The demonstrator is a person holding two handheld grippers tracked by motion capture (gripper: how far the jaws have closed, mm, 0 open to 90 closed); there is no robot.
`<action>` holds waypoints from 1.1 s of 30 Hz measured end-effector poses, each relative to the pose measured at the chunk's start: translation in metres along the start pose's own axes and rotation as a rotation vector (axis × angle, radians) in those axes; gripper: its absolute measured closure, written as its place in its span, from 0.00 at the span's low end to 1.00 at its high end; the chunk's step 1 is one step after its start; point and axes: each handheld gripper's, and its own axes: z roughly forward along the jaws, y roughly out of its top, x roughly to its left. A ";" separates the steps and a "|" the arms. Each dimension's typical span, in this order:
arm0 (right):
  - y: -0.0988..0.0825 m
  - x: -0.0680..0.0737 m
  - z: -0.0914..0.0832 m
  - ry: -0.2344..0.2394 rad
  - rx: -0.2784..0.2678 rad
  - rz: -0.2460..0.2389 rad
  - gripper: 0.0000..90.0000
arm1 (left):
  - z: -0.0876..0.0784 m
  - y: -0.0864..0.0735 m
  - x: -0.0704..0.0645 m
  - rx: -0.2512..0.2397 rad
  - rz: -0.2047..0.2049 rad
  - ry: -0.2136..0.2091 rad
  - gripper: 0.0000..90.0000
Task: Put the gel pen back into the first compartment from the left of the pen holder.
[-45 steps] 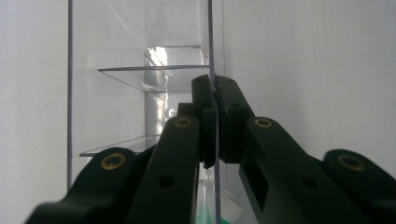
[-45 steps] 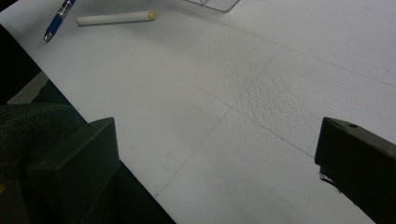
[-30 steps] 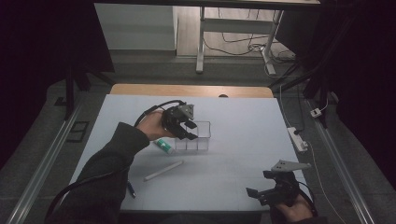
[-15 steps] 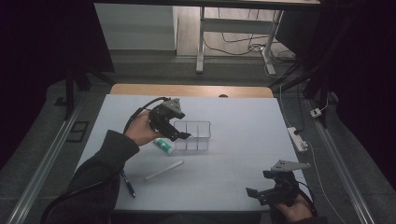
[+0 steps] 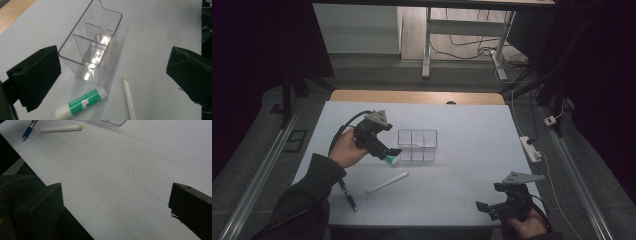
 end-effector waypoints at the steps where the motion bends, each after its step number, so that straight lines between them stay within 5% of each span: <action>1: 0.000 0.000 0.000 0.001 0.004 -0.003 0.00 | -0.002 -0.002 0.000 -0.005 0.000 -0.004 0.00; 4: 0.000 0.001 0.000 -0.003 0.006 -0.004 0.00 | -0.007 -0.009 -0.006 -0.034 0.020 0.007 0.00; 11: 0.000 0.001 0.000 -0.002 0.004 -0.005 0.00 | -0.018 -0.024 -0.021 -0.026 -0.006 0.058 0.00; 22: 0.000 0.001 0.000 -0.005 0.005 -0.010 0.00 | -0.032 -0.061 -0.038 -0.012 -0.136 0.073 0.00; 33: 0.000 0.002 0.001 -0.002 0.005 -0.014 0.00 | -0.049 -0.113 -0.040 0.029 -0.294 0.143 0.00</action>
